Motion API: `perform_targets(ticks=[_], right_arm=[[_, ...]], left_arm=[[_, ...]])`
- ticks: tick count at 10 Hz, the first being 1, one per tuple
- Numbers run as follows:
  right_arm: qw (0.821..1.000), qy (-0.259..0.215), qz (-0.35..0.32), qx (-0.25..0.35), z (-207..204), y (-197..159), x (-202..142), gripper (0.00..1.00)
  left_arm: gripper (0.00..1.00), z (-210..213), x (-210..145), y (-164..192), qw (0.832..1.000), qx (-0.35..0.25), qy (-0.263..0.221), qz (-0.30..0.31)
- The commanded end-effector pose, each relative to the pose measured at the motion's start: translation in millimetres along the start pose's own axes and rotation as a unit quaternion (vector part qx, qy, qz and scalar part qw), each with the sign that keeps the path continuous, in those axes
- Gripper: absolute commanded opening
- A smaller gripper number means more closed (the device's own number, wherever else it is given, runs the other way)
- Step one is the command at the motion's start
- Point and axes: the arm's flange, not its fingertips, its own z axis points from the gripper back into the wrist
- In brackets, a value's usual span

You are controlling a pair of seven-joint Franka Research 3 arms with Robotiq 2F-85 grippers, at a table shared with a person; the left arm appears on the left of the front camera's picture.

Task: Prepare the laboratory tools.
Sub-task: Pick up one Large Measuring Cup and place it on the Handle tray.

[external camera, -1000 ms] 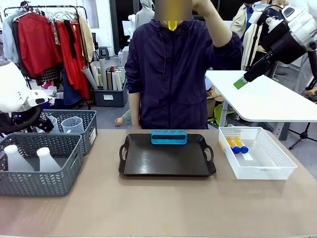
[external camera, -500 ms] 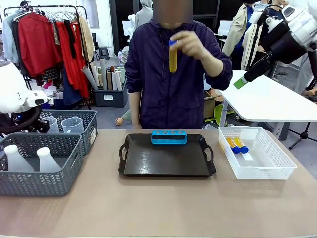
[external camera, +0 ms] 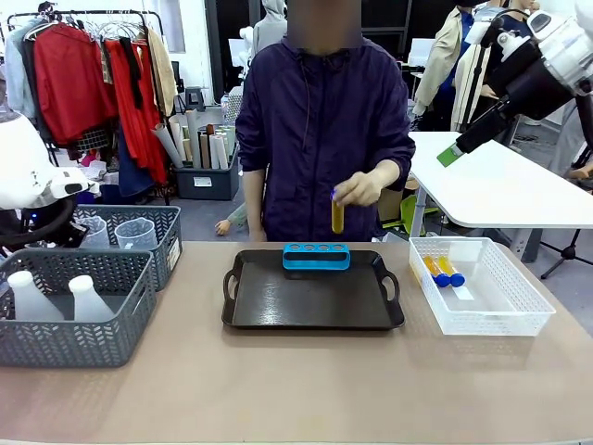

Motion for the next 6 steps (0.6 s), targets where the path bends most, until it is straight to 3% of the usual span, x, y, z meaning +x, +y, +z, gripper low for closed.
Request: perform_targets(ticks=[1,6], right_arm=[[1.000,-0.006,-0.003,0.006,-1,0,0,1.00],[1.000,-0.006,-0.003,0.006,-1,0,0,1.00]], left_arm=[[0.00,19,3,0,1.000,0.007,0.004,0.003],[0.00,141,31,-25,0.996,-0.035,-0.033,-0.074]])
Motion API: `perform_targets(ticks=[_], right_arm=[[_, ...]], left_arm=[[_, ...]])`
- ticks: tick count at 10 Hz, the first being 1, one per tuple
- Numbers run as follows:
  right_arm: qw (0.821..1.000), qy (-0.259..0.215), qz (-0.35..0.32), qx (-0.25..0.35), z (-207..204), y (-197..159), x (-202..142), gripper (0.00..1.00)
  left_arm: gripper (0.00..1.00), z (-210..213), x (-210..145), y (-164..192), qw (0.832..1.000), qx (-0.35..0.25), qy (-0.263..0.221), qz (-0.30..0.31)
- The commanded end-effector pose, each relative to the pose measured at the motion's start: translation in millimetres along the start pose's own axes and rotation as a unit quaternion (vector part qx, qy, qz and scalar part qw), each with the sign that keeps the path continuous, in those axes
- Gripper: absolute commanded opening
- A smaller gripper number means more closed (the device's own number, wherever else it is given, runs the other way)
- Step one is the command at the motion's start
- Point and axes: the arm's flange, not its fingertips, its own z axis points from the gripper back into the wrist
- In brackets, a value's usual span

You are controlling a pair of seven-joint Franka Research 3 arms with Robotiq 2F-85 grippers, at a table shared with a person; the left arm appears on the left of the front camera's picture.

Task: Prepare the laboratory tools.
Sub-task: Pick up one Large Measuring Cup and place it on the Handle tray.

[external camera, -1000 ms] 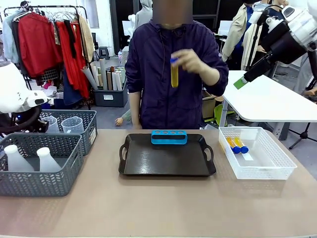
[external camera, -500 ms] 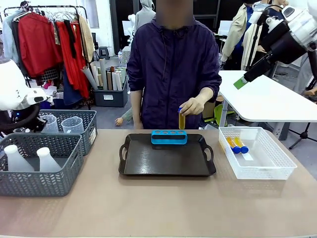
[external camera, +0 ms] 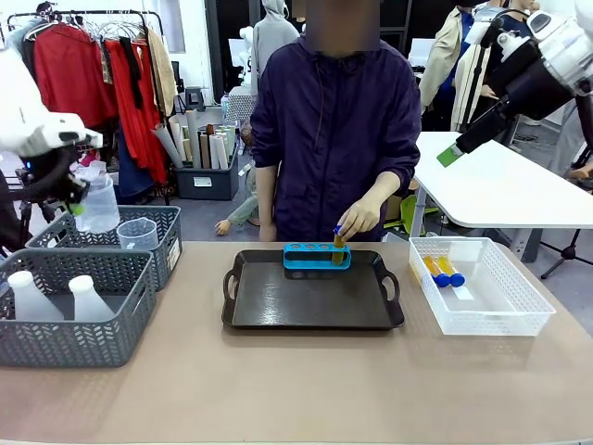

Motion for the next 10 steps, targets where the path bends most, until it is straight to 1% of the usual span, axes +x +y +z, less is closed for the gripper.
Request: perform_targets(ticks=[1,3,4,6,7,9,10], right_arm=[[1.000,-0.007,-0.003,0.006,0,0,0,1.00],[1.000,-0.007,-0.003,0.006,0,0,0,1.00],[1.000,-0.007,-0.003,0.006,0,0,0,1.00],[1.000,-0.007,-0.003,0.006,0,0,0,1.00],[1.000,-0.007,-0.003,0.006,0,0,0,1.00],[1.000,-0.007,-0.003,0.006,0,0,0,1.00],[1.000,-0.007,-0.003,0.006,0,0,0,1.00]], left_arm=[[0.00,43,14,-5,0.999,-0.029,-0.005,-0.032],[0.00,97,32,-26,0.995,-0.042,-0.024,-0.086],[0.00,124,40,-37,0.991,-0.061,-0.037,-0.115],[0.00,167,57,-63,0.976,-0.113,-0.052,-0.182],[0.00,191,64,-74,0.970,-0.095,-0.064,-0.216],[0.00,229,69,-92,0.961,-0.074,-0.077,-0.254],[0.00,247,69,-97,0.958,-0.078,-0.079,-0.265]])
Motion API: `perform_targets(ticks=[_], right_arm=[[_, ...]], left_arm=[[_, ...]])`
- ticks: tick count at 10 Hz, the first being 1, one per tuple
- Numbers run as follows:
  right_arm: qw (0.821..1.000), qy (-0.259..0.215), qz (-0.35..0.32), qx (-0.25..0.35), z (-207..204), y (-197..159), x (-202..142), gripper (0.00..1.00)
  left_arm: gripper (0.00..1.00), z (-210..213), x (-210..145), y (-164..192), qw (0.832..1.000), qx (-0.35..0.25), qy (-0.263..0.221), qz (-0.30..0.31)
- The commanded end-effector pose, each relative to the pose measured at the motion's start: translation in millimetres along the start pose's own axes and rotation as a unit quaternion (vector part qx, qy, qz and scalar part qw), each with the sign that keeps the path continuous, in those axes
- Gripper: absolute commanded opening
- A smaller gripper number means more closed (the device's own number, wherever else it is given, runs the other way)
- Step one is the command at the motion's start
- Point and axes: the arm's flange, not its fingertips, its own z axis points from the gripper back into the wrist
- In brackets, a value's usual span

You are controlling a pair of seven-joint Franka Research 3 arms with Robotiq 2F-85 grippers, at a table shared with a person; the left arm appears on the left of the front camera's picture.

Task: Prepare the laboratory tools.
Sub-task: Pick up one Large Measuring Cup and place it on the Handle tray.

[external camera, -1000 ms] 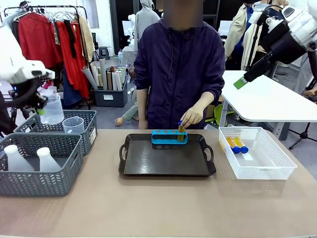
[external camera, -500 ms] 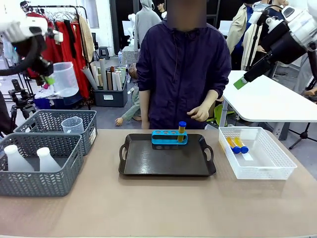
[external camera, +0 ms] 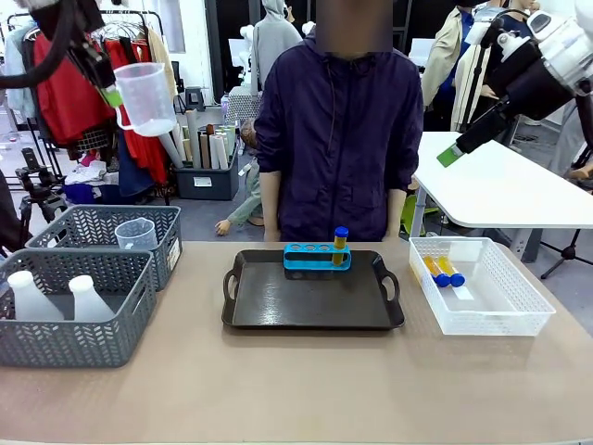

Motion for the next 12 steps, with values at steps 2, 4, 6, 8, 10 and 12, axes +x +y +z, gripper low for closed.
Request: perform_targets(ticks=[2,4,6,8,10,12], right_arm=[[1.000,-0.007,-0.002,0.006,0,0,0,1.00],[1.000,-0.007,-0.002,0.006,0,0,0,1.00],[1.000,-0.007,-0.002,0.006,0,0,0,1.00],[1.000,-0.007,-0.002,0.006,0,0,0,1.00],[1.000,-0.007,-0.002,0.006,0,0,0,1.00],[1.000,-0.007,-0.002,0.006,0,0,0,1.00]], left_arm=[[0.00,0,0,0,1.000,0.000,0.000,0.000],[0.00,0,0,0,1.000,0.000,0.000,0.000],[0.00,0,0,0,1.000,0.000,0.000,0.000],[0.00,0,0,0,1.000,0.000,0.000,0.000],[0.00,-13,29,-11,0.998,-0.031,-0.005,-0.051],[0.00,-49,69,-44,0.987,-0.094,-0.010,-0.131]])
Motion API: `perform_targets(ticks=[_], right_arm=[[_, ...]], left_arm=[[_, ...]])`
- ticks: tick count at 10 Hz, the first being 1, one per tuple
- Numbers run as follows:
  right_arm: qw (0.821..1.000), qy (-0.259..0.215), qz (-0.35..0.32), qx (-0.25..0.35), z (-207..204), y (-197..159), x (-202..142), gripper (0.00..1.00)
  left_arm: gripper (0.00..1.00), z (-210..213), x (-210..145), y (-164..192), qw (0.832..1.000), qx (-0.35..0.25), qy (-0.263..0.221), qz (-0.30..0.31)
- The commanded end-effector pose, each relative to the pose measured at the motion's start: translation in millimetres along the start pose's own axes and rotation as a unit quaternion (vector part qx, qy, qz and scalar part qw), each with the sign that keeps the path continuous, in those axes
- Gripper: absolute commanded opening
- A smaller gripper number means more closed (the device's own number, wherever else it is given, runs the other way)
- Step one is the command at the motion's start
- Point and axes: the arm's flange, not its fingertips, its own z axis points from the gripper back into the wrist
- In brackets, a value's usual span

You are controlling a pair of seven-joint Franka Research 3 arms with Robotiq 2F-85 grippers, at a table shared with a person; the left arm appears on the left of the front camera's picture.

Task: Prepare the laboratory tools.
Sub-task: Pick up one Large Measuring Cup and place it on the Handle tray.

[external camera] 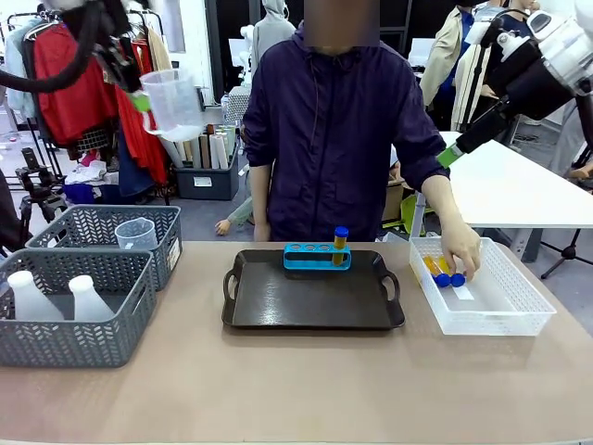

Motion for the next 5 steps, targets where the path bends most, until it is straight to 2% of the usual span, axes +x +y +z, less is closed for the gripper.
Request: perform_targets(ticks=[1,3,5], right_arm=[[1.000,-0.007,-0.003,0.006,0,0,0,1.00],[1.000,-0.007,-0.003,0.006,0,0,0,1.00],[1.000,-0.007,-0.003,0.006,0,0,0,1.00]], left_arm=[[0.00,-22,39,-14,0.996,-0.051,-0.013,-0.067],[0.00,-68,64,-39,0.991,-0.071,-0.006,-0.114],[0.00,-117,89,-73,0.979,-0.095,0.023,-0.179]])
